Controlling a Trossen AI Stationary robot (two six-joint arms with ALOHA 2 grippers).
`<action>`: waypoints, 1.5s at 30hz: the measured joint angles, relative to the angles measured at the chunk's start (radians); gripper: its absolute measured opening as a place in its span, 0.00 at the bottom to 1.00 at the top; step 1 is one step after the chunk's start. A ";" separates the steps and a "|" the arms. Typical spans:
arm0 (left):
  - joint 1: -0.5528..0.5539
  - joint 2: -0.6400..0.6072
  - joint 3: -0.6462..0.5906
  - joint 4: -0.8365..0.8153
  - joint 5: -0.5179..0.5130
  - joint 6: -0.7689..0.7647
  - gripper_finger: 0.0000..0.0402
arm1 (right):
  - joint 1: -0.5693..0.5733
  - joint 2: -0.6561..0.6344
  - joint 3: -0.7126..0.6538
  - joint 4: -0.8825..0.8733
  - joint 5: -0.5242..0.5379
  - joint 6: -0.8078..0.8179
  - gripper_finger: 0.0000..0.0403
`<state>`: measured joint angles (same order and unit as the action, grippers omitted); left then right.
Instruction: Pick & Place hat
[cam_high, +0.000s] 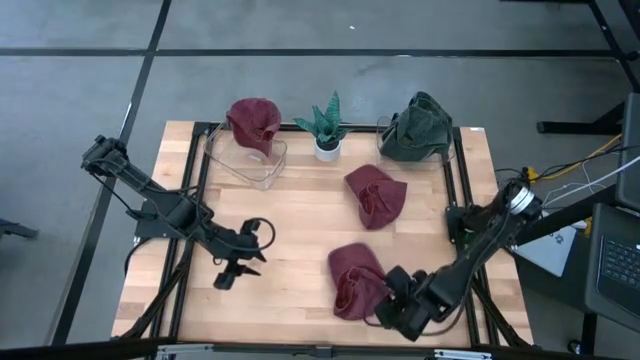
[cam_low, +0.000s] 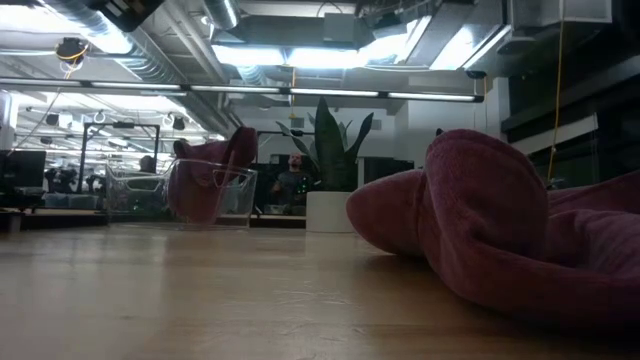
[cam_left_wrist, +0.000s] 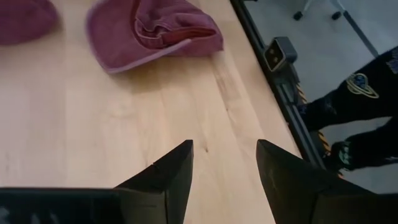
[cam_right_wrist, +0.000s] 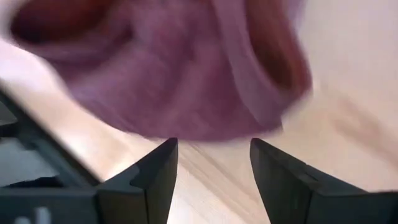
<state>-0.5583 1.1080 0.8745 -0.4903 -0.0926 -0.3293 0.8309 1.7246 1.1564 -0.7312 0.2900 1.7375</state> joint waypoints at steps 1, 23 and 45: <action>0.000 0.000 0.000 0.000 -0.009 0.000 0.42 | 0.011 0.025 0.000 0.000 -0.015 0.047 0.50; -0.088 0.000 0.000 0.062 -0.155 -0.107 0.42 | 0.014 0.226 0.130 -0.012 0.107 0.298 0.50; -0.117 0.000 0.000 0.076 -0.231 -0.132 0.42 | -0.080 0.292 0.146 -0.054 0.046 0.206 0.50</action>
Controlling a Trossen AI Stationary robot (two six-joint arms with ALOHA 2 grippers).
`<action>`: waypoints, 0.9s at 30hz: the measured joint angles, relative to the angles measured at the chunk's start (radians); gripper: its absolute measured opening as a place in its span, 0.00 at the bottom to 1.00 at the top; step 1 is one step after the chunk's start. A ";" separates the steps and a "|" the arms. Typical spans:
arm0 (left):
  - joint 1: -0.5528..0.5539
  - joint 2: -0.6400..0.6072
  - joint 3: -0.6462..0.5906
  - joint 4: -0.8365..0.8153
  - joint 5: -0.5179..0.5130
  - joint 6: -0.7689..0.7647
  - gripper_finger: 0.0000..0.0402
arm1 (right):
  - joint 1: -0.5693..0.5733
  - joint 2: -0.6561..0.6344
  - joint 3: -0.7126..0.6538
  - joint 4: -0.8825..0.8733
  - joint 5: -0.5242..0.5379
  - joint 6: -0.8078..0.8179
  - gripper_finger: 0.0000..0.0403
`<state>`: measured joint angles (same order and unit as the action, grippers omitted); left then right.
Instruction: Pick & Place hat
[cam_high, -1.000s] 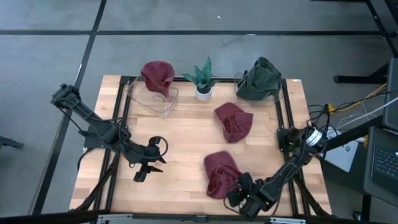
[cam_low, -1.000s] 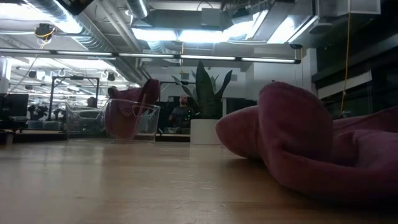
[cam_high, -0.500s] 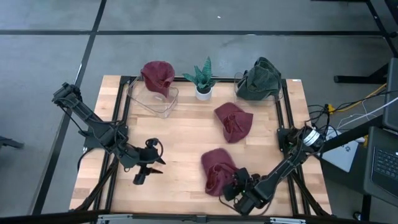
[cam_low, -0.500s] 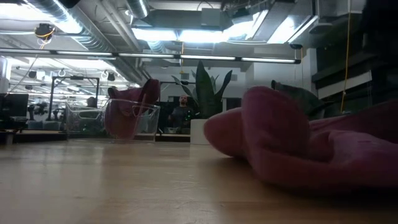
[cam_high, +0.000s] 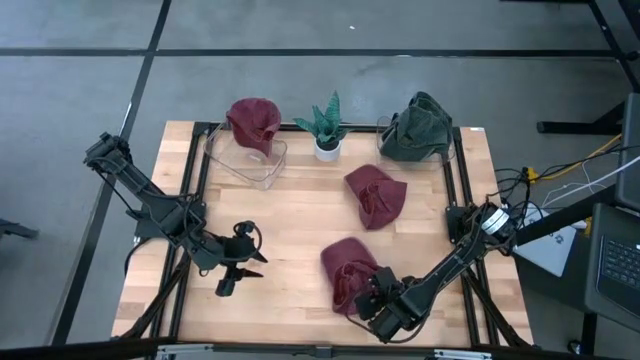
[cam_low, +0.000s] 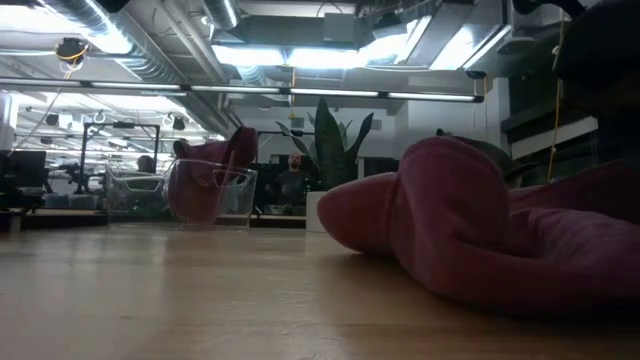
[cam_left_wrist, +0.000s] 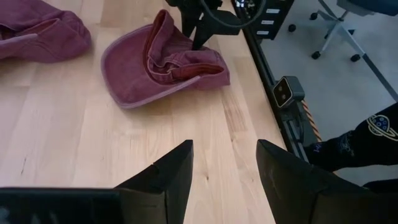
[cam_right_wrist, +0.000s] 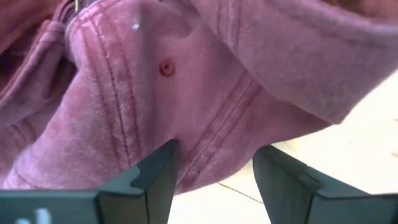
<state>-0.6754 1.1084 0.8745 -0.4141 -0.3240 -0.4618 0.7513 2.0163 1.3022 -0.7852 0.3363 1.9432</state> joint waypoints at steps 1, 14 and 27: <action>0.000 0.000 0.000 0.000 -0.001 0.000 0.42 | 0.000 0.000 0.002 0.001 0.000 -0.010 0.50; 0.000 0.000 0.000 0.001 -0.004 0.001 0.42 | -0.001 0.002 0.006 -0.055 -0.020 0.069 0.43; 0.000 0.000 0.000 0.005 -0.005 -0.026 0.42 | 0.023 0.011 0.140 -0.278 0.076 0.042 0.02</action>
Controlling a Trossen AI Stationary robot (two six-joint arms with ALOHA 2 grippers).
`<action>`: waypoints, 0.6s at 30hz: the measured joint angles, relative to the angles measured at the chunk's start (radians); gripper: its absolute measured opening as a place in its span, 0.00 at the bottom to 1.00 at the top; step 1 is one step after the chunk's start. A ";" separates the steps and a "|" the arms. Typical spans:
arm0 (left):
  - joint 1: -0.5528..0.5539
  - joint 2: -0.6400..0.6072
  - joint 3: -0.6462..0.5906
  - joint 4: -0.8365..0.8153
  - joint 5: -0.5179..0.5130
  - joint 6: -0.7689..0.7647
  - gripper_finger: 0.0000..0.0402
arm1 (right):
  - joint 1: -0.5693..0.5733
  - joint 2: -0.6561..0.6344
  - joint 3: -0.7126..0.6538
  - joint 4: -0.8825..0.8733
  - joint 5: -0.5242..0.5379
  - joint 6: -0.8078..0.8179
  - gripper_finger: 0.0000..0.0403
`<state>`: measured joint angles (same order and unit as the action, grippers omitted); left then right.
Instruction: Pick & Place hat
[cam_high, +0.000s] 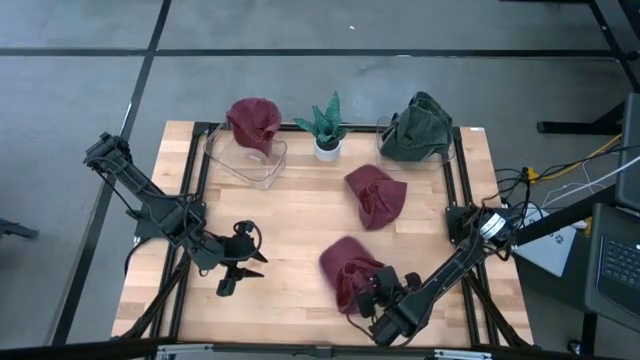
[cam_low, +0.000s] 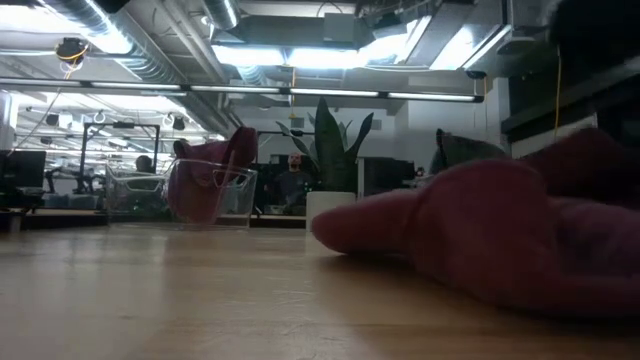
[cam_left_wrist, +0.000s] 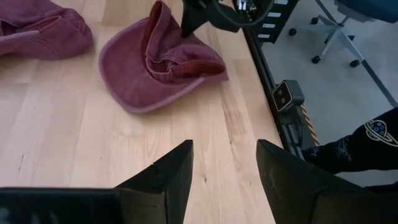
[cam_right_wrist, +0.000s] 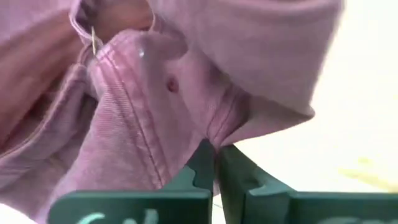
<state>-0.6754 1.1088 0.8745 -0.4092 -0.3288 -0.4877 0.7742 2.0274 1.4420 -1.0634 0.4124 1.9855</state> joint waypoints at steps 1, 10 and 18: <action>0.000 0.000 0.000 0.002 0.000 0.000 0.42 | 0.000 0.000 0.024 -0.041 0.005 -0.004 0.02; 0.000 0.000 0.000 0.048 -0.009 0.012 0.42 | 0.001 -0.004 0.273 -0.320 0.075 -0.139 0.01; 0.000 0.000 0.000 0.094 -0.065 0.089 0.42 | -0.013 -0.006 0.481 -0.500 0.095 -0.301 0.01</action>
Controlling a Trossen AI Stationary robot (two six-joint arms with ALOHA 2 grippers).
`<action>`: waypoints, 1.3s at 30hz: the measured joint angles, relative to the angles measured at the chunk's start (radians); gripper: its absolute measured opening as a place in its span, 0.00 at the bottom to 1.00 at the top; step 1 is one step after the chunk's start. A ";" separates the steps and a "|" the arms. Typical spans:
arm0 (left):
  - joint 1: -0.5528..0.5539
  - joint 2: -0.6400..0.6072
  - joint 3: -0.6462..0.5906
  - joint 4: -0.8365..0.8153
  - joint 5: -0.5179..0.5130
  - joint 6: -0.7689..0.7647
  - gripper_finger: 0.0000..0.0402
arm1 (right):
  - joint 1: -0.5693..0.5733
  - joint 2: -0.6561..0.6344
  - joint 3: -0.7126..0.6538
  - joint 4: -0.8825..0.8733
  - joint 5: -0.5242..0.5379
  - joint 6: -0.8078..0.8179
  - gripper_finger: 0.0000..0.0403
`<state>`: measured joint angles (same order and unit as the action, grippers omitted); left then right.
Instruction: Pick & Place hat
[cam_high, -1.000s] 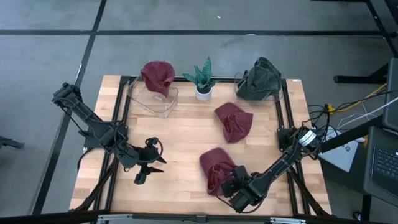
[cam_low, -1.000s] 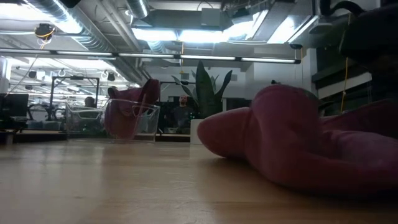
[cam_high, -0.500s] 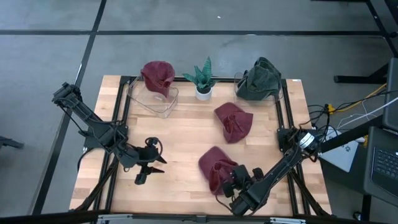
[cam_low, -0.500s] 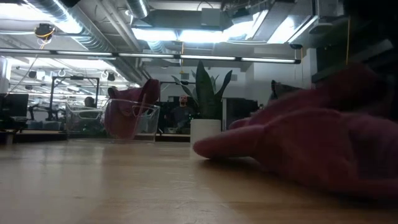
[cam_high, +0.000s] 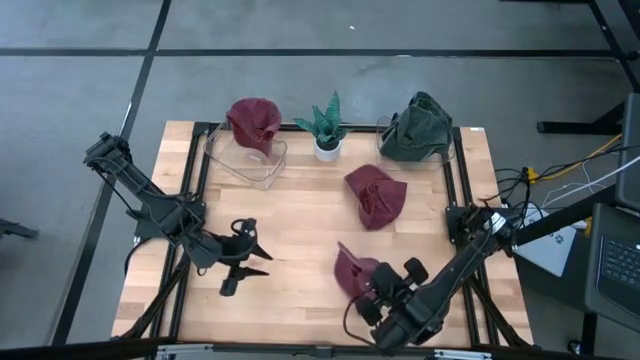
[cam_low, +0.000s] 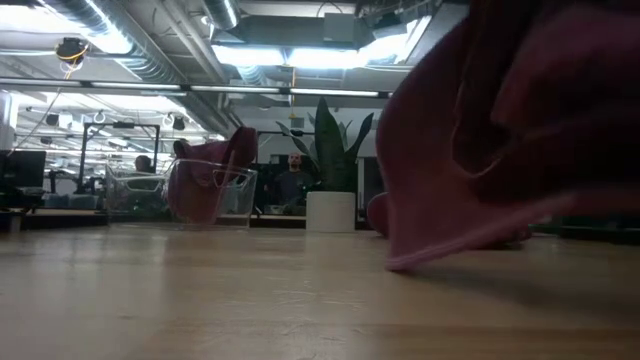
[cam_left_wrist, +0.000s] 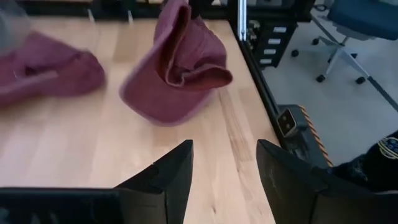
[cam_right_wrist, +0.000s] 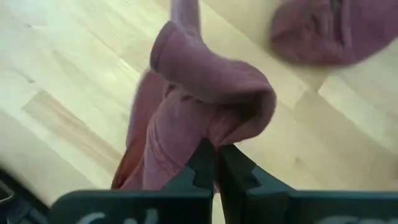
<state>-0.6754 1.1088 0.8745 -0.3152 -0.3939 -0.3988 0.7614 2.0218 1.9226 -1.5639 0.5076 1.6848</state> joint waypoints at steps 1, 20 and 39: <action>0.000 0.000 0.000 0.013 -0.009 0.019 0.42 | -0.005 0.000 0.021 -0.007 0.000 -0.028 0.01; 0.020 0.000 0.000 0.294 -0.228 0.483 0.42 | -0.151 -0.001 0.300 -0.004 0.024 -0.663 0.01; 0.110 0.045 0.001 0.403 -0.193 0.483 0.42 | -0.324 -0.001 0.345 0.201 0.008 -1.037 0.01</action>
<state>-0.5654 1.1539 0.8760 0.0878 -0.5869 0.0841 0.4379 2.0205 2.2681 -1.3632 0.5156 0.6480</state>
